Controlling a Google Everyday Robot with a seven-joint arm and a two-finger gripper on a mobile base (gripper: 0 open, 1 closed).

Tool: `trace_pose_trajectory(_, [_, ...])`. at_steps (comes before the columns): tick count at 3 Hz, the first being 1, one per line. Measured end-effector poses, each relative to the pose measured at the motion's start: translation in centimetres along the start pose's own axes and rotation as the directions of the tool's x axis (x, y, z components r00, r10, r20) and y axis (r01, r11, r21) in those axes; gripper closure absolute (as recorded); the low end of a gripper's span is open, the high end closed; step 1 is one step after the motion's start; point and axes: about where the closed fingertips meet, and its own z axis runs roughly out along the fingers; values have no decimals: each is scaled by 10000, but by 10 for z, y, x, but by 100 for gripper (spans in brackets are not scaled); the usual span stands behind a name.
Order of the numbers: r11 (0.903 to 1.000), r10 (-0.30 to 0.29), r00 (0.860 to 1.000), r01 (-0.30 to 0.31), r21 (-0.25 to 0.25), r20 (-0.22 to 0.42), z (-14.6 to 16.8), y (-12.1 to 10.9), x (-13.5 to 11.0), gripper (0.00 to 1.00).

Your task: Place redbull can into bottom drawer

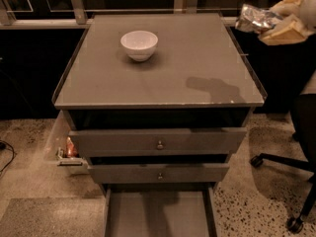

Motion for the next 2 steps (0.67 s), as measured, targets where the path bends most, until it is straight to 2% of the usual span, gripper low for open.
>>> trace_pose_trajectory(1, [9994,327,9994,-326,-105,76,-22,58,6,100])
trace_pose_trajectory(2, [9919,848,9964,-847,-951,-38,-24,137,31,100])
